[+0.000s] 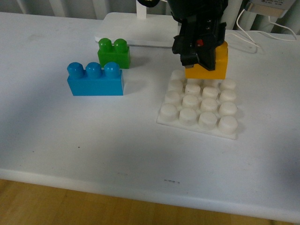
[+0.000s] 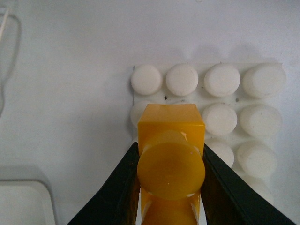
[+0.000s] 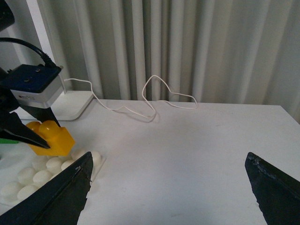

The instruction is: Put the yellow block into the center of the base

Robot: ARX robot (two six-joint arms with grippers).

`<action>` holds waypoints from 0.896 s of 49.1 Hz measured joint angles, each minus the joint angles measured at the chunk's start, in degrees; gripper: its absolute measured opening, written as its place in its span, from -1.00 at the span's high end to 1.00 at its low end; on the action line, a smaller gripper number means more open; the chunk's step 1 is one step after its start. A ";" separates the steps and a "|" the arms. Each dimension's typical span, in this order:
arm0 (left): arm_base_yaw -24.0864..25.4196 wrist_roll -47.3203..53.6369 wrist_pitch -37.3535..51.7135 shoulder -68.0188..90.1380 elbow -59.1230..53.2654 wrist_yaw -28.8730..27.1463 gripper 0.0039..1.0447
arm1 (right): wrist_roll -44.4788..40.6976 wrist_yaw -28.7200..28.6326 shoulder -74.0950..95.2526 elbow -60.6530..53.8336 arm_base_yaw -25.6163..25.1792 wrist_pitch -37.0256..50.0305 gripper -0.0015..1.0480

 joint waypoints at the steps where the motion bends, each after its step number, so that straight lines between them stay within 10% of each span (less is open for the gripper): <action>1: -0.22 -0.07 -0.20 0.44 0.50 0.00 0.40 | 0.02 0.00 0.00 0.00 0.00 0.00 -0.82; 44: -1.46 0.94 -4.31 6.21 5.79 -1.03 0.40 | 0.00 0.00 0.00 0.00 0.00 0.00 -0.82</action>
